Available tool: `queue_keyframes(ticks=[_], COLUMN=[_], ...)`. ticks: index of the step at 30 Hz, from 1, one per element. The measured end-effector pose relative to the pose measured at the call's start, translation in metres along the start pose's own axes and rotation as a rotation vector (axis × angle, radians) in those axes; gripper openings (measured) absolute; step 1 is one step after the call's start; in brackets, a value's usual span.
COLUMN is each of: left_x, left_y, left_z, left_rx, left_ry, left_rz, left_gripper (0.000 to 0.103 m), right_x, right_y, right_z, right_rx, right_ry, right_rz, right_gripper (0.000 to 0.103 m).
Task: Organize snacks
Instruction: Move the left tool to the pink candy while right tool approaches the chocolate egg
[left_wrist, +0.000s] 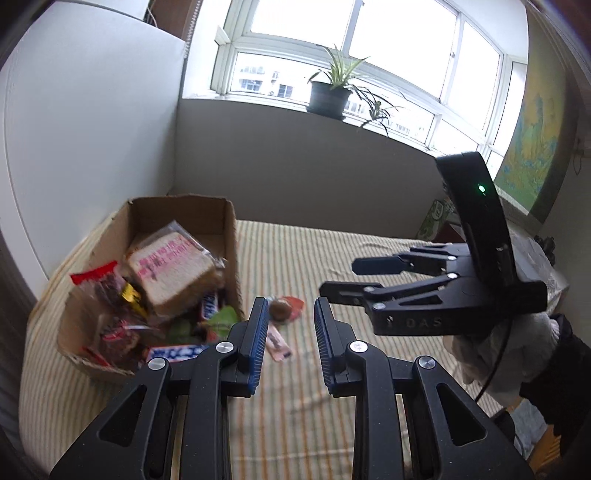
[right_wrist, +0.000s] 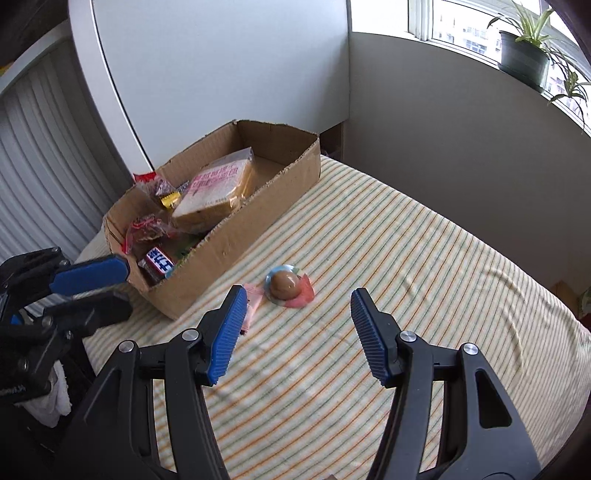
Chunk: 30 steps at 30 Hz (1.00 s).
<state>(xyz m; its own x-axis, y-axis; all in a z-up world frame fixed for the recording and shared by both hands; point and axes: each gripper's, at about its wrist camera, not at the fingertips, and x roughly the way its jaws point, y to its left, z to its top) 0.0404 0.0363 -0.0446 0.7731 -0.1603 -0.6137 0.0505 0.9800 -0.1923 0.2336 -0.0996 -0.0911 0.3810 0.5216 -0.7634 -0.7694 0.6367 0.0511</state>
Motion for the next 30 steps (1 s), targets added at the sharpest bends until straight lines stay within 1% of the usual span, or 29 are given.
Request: queue_keyframes(ticks=[3,5,7,9,10,12,14,15,18,22,27,30], left_x=[0.014,0.026,0.033,0.039,0.039,0.037,0.033,0.030,0.024,0.017,0.009,0.005], left_y=[-0.012,-0.014,-0.015,-0.016,-0.017,-0.020,-0.022,-0.022,-0.017,-0.007,-0.001,-0.002], left_z=[-0.015,-0.025,-0.032,-0.032,-0.032,-0.031,-0.033,-0.035,-0.044,-0.055,-0.063,-0.063], left_rx=[-0.018,-0.036,-0.049,-0.073,-0.082,-0.083,-0.078,-0.080,-0.103,-0.140,-0.173,-0.176], left_ry=[0.067,0.115,0.148,0.163,0.163,0.151,0.146,0.146,0.159,0.180,0.194,0.187], left_rz=[-0.001,0.018,0.032,0.047,0.053,0.075,0.102,0.115,0.142,0.174,0.194,0.194], left_gripper=[0.024,0.024,0.024,0.024,0.024,0.024,0.024,0.024,0.024,0.024,0.024,0.024], right_x=[0.009,0.016,0.025,0.036,0.042,0.055,0.069,0.075,0.093,0.109,0.108,0.100], right_y=[-0.007,-0.013,-0.018,-0.021,-0.021,-0.017,-0.012,-0.008,0.008,0.028,0.047,0.060], right_z=[-0.001,0.001,0.006,0.013,0.017,0.027,0.037,0.040,0.043,0.041,0.028,0.014], right_rx=[-0.044,-0.056,-0.060,-0.069,-0.078,-0.098,-0.118,-0.133,-0.197,-0.261,-0.347,-0.436], right_ry=[0.034,0.048,0.064,0.086,0.093,0.116,0.152,0.169,0.212,0.243,0.249,0.259], right_rz=[0.033,0.055,0.099,0.150,0.163,0.197,0.239,0.247,0.235,0.210,0.177,0.153], right_gripper=[0.061,0.061,0.061,0.060,0.058,0.045,0.043,0.041,0.034,0.033,0.032,0.032])
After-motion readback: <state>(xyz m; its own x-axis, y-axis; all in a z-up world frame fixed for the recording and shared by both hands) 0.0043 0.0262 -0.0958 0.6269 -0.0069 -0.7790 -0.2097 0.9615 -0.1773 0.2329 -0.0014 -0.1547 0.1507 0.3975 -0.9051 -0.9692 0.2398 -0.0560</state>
